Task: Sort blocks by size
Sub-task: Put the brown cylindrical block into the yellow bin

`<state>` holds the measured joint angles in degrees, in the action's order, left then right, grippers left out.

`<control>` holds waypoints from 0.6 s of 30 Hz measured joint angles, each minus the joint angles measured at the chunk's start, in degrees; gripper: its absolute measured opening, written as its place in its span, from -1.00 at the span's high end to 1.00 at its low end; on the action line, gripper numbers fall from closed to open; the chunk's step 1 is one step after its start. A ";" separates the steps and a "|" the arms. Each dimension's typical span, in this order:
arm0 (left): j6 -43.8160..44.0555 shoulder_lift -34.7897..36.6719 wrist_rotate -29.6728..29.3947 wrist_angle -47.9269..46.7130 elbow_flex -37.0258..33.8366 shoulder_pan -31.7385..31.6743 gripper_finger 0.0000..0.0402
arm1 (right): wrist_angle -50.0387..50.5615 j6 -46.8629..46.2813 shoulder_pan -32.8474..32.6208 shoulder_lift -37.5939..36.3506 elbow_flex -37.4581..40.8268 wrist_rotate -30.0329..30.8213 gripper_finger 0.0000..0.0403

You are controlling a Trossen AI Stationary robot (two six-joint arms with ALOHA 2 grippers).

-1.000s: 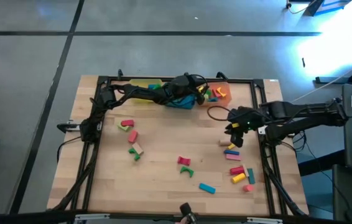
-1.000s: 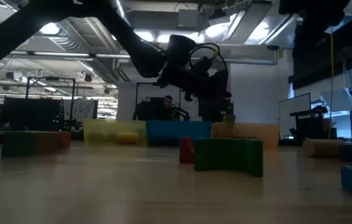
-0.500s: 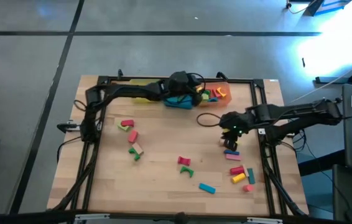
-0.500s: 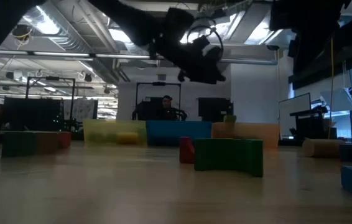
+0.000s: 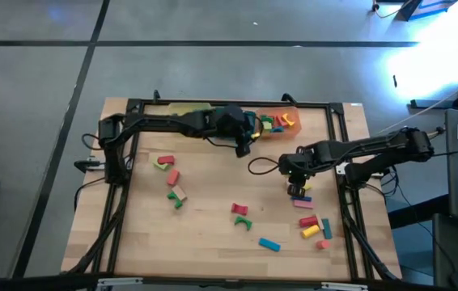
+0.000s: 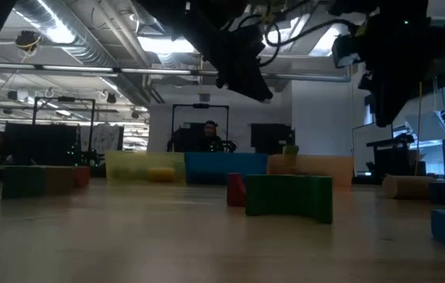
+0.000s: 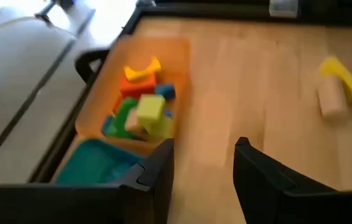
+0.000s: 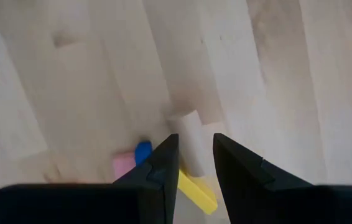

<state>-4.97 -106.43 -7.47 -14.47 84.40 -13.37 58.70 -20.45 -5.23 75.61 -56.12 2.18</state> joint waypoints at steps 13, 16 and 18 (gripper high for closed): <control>-0.12 1.45 -0.14 -4.84 0.00 4.82 0.35 | 2.12 2.98 0.00 5.42 -0.02 0.94 0.22; 0.71 3.06 -0.19 -8.19 -0.06 5.64 0.35 | 3.10 2.98 0.00 6.88 -0.02 1.24 0.02; 1.59 4.76 -0.18 -8.98 -1.10 6.27 0.35 | 2.95 3.25 0.00 7.78 -0.02 1.25 -0.08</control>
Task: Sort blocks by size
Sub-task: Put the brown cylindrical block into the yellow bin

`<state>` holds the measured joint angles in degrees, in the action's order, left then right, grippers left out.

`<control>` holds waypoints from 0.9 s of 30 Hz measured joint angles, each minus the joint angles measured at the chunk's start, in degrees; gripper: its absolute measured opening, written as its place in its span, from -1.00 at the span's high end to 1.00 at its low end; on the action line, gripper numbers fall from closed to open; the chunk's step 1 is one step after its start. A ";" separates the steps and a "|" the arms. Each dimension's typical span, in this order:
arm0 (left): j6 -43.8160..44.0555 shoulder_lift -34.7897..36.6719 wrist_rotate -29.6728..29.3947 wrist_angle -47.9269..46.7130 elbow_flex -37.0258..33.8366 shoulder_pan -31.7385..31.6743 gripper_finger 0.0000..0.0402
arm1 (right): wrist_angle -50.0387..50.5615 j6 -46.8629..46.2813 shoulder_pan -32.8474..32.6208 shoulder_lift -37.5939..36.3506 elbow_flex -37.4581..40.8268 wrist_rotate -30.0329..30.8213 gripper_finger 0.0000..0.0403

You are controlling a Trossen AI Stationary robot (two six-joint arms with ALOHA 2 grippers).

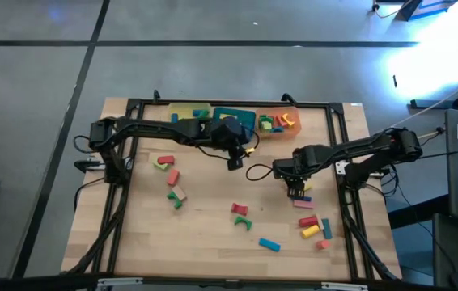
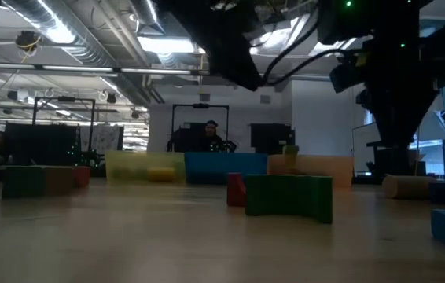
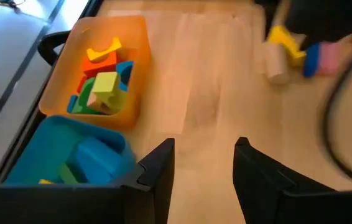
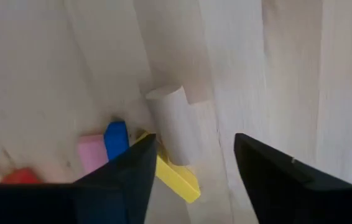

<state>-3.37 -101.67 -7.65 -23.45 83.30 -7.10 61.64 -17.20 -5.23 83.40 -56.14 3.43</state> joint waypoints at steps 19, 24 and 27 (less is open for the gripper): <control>15.78 28.34 -5.35 2.69 -28.93 6.99 0.35 | -2.68 5.93 0.00 9.67 0.07 -2.04 -0.22; 19.26 32.11 -7.37 3.26 -32.46 9.15 0.35 | -3.91 7.43 0.00 12.42 0.09 -2.39 -0.22; 20.55 33.25 -8.08 2.81 -33.39 10.26 0.35 | -4.98 7.49 0.00 14.17 0.09 -2.49 -0.22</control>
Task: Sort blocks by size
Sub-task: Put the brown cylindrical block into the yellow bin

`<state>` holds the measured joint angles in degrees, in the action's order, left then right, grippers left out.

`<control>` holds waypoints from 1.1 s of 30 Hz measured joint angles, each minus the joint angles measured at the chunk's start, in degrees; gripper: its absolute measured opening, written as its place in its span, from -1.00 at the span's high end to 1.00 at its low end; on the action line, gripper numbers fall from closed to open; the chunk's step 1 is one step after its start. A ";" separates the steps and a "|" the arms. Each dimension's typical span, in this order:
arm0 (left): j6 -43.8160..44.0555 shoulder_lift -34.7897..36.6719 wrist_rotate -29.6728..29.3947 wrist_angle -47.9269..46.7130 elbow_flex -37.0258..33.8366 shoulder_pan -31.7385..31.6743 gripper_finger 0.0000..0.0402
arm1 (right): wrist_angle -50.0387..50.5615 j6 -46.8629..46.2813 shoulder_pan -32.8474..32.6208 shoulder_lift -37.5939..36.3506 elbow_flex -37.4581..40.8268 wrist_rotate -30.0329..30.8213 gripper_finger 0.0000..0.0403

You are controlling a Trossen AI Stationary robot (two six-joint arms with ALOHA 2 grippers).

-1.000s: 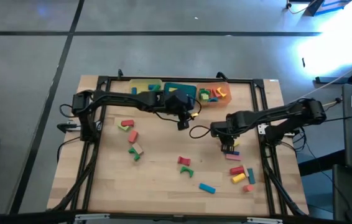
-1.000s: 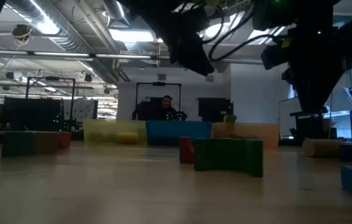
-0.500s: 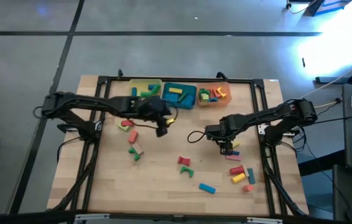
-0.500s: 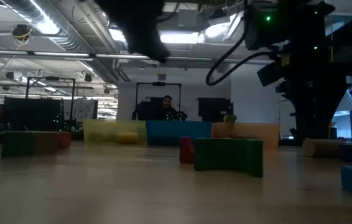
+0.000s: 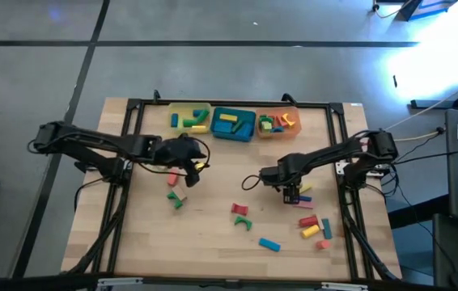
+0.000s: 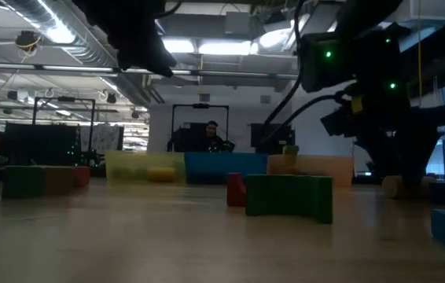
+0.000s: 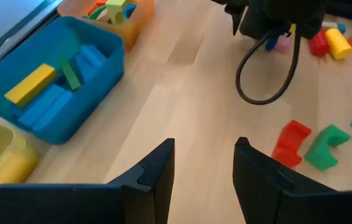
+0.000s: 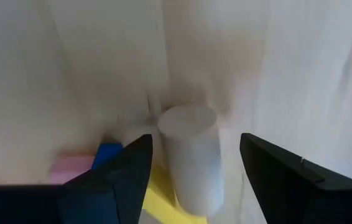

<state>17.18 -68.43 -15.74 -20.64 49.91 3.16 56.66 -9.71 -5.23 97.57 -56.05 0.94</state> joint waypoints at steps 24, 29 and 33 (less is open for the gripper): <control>11.12 5.06 -12.39 -7.56 -0.02 12.70 0.35 | -5.87 11.60 0.04 4.69 -5.80 2.01 0.33; 12.26 5.58 -14.30 -7.42 0.00 15.25 0.35 | -12.63 17.59 0.07 4.65 -10.02 2.01 0.33; 13.09 5.60 -14.48 -7.54 -0.01 16.99 0.35 | -23.55 22.54 0.92 4.69 -12.66 1.93 0.30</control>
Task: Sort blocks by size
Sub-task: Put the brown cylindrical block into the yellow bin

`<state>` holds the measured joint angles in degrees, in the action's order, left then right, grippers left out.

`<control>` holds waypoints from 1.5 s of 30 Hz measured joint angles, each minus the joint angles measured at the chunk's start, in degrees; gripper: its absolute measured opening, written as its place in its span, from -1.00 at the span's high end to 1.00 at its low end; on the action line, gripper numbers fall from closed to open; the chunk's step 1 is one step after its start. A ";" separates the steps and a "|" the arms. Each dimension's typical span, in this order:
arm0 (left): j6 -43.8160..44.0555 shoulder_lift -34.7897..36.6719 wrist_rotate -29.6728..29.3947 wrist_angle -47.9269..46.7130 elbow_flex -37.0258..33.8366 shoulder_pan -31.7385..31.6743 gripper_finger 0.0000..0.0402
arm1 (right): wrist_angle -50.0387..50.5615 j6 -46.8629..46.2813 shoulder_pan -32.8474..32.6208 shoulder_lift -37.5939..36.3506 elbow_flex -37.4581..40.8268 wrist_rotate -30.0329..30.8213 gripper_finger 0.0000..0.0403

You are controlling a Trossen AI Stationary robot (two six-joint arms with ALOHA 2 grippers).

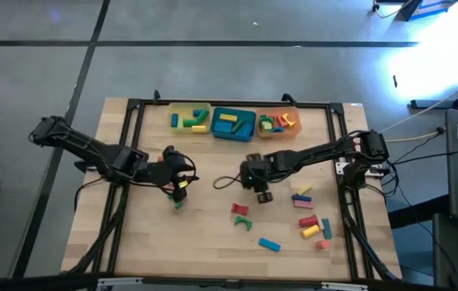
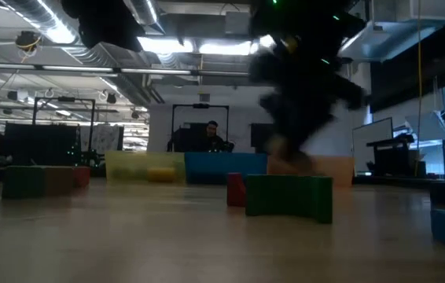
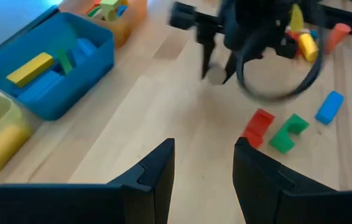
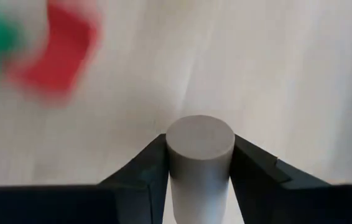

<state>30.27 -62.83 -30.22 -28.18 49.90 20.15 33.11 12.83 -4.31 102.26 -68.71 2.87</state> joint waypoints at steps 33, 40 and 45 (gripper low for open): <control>3.23 -0.04 0.85 -0.39 0.01 2.89 0.35 | -55.32 3.98 23.89 31.80 -29.13 -5.67 0.27; 6.06 -0.07 1.96 -8.98 0.03 1.98 0.35 | -53.84 3.94 23.86 32.06 -30.40 -5.00 0.26; 12.91 -0.07 1.90 -17.77 0.03 -0.45 0.35 | -52.37 1.80 23.91 32.06 -30.40 -4.92 0.04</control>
<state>43.18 -62.89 -28.31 -45.95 49.93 19.70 -19.26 14.64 19.59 134.32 -99.11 -2.04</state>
